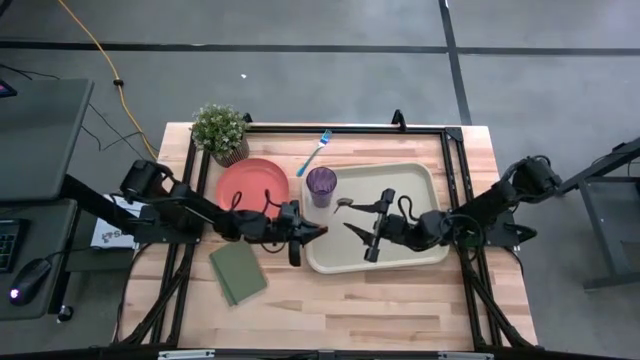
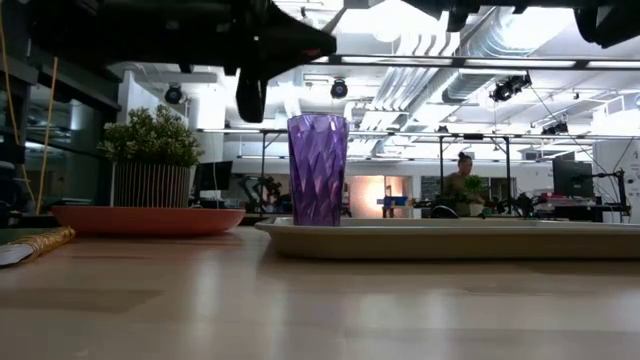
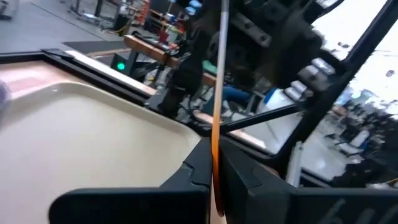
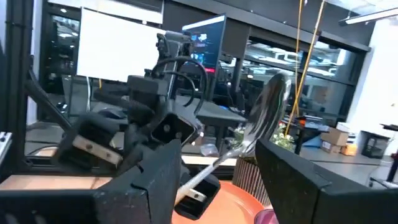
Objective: Pick and place plate/cup/fork/spoon on tray
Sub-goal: Put the orange spoon on the gray serving tray to the bottom right of the purple cup
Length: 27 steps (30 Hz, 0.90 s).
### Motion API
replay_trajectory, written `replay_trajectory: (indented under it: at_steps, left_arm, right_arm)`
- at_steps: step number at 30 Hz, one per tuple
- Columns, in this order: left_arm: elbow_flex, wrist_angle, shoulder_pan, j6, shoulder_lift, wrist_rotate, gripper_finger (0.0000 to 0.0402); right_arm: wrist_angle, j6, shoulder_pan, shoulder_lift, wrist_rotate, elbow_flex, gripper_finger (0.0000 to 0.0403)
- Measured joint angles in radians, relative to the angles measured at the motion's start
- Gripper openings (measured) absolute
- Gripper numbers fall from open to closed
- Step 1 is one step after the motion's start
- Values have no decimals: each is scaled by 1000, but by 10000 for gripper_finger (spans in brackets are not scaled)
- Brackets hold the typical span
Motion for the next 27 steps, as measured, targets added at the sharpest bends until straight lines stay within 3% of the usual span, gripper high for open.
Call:
replay_trajectory:
  at_steps: [6, 17, 21, 27]
  left_arm:
    - [-1, 41, -21, 59, 16, 6, 0]
    - [0, 34, -41, 104, 16, -41, 0]
    - [0, 32, -40, 104, 16, -45, 0]
    - [0, 22, -39, 114, 16, -49, 1]
  right_arm:
    - [24, 27, -8, 0, 70, 2, 204]
    - [66, 43, -5, 0, 29, 2, 191]
    - [67, 58, -6, 0, 13, 2, 140]
    - [66, 57, -5, 0, -26, 2, 13]
